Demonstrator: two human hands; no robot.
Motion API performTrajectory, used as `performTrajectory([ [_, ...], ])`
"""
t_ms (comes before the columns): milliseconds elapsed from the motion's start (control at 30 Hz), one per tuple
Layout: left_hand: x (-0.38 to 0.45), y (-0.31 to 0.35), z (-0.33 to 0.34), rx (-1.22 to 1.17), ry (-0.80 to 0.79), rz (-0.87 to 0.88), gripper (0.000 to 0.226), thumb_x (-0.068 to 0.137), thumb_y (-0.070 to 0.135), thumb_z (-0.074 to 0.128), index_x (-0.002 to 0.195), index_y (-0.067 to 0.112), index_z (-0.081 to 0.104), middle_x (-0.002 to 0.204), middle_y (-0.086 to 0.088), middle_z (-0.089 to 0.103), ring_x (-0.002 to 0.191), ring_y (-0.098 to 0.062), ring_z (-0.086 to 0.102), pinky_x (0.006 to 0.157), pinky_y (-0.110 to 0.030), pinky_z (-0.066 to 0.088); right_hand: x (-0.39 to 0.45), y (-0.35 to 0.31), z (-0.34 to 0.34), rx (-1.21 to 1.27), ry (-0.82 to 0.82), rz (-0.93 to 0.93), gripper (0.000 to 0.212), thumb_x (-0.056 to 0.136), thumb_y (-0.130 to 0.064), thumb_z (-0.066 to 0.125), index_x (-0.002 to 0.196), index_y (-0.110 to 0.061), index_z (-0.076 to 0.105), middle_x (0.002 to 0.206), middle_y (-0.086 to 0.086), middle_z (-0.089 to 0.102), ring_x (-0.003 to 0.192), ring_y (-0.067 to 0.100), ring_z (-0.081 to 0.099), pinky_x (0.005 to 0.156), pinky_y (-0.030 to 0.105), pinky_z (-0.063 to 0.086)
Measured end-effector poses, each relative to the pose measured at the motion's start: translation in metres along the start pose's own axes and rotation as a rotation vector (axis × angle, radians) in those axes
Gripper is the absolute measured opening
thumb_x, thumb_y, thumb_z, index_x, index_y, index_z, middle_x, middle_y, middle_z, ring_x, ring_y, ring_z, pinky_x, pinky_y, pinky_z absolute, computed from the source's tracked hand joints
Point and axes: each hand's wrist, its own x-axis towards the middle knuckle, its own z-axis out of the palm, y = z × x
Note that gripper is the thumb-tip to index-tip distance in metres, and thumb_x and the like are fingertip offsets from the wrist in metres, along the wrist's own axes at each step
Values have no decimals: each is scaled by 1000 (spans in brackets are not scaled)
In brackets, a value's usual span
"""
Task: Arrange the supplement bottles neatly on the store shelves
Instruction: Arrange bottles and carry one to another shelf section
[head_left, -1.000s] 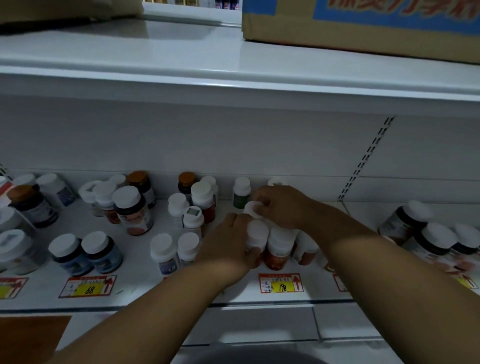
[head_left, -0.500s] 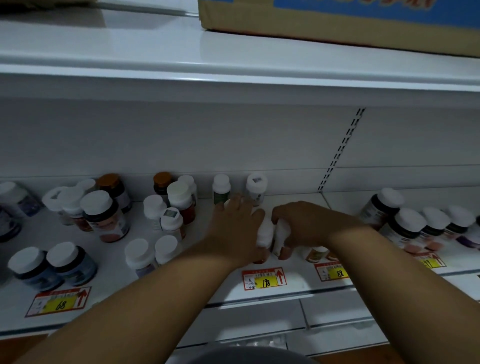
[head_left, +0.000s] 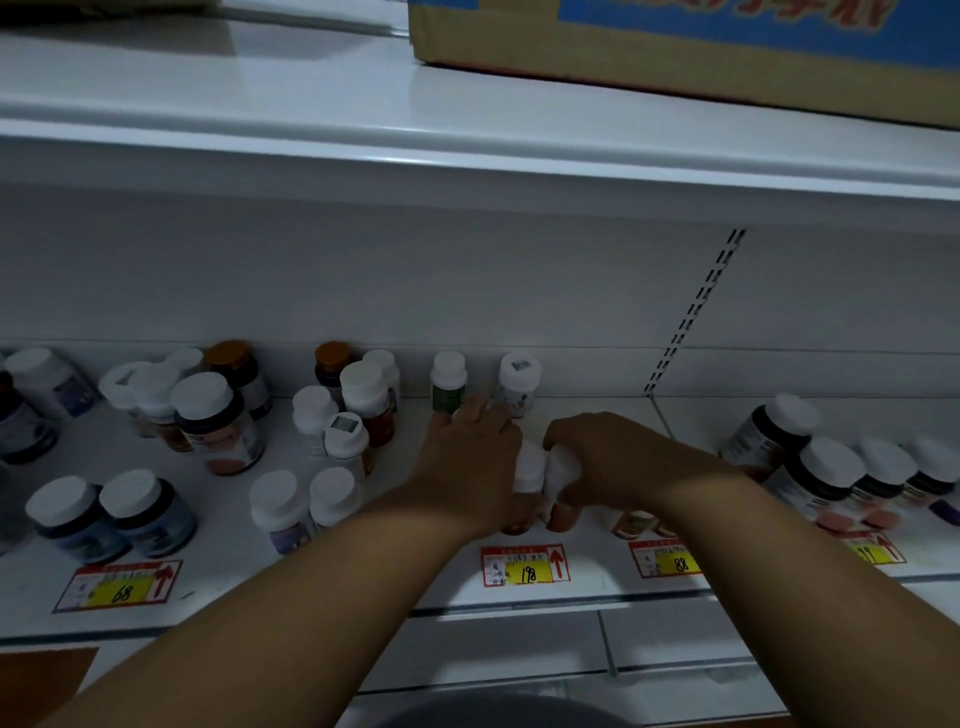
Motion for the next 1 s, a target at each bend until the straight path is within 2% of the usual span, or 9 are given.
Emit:
performTrajectory([
  [133,2,3,-2,33,-23,-25,77,73,78,46,123,19,53,131,1,46,125,-23,33,96,-41,33,2,5,-2,10,-60,-46,53,65,-39,81,110,-23,57,106,-4,60,97,16,56,73,29,43],
  [267,-1,2,-4,-22,-58,-68,84,74,80,43,133,20,48,149,-2,32,139,-23,20,104,-44,27,13,17,-21,145,-105,-86,71,73,-58,72,134,-36,46,114,-18,49,100,3,50,72,14,35],
  [333,-4,2,-6,-37,-45,-93,88,72,83,41,135,22,45,151,-2,29,140,-23,18,105,-44,25,35,23,-28,248,-8,-71,56,82,-48,68,132,-32,50,122,-9,55,98,7,54,73,14,39],
  [400,-5,6,-8,-33,-29,-116,93,70,87,37,138,23,42,152,-1,27,140,-21,17,106,-44,23,62,28,-29,247,134,-36,45,91,-34,62,133,-23,52,134,5,52,111,18,55,84,20,38],
  [500,-6,10,-10,-66,27,-138,93,71,88,33,140,26,40,152,0,30,140,-21,20,108,-41,18,96,31,-20,150,183,1,50,92,-33,60,138,-17,46,137,17,44,120,33,50,91,28,39],
  [633,-4,11,-14,-126,97,-159,84,77,84,28,137,28,44,144,2,40,134,-20,31,106,-38,22,120,28,-2,135,271,16,39,84,-28,69,115,-9,57,119,19,52,102,33,55,72,27,37],
  [767,-3,9,-19,-212,144,-200,77,81,77,25,130,24,51,135,3,48,126,-20,39,99,-35,29,123,28,-3,108,340,-1,27,81,-25,70,97,-6,60,106,16,61,99,31,57,67,27,33],
  [900,-4,0,-23,-327,283,-270,61,86,63,43,125,19,55,123,-3,57,114,-24,50,96,-36,39,98,26,-20,458,502,18,27,74,-34,73,91,-20,57,86,-2,60,72,10,56,54,23,37],
  [1000,-5,-6,-28,-441,329,-335,70,84,60,50,136,13,48,129,-7,57,118,-27,51,100,-43,41,65,13,-39,948,483,-30,21,69,-33,68,86,-24,60,88,1,63,80,21,64,64,34,57],
])
